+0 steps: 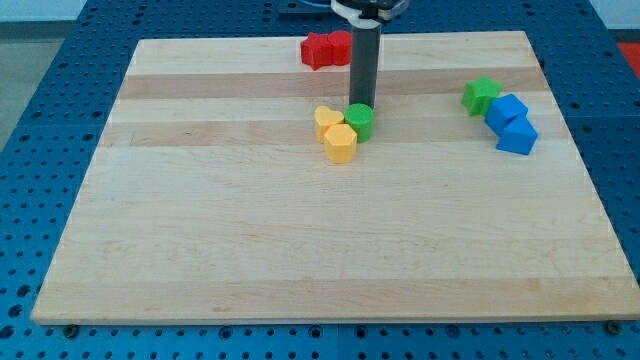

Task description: Slide the red circle down a bit

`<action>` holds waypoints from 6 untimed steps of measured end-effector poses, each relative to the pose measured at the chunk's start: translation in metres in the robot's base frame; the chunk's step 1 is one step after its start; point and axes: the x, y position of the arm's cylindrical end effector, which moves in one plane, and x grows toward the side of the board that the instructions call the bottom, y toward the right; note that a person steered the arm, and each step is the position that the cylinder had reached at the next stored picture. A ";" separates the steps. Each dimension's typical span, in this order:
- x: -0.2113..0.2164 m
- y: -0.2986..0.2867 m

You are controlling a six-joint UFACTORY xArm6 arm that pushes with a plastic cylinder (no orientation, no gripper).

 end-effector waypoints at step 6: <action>-0.149 0.034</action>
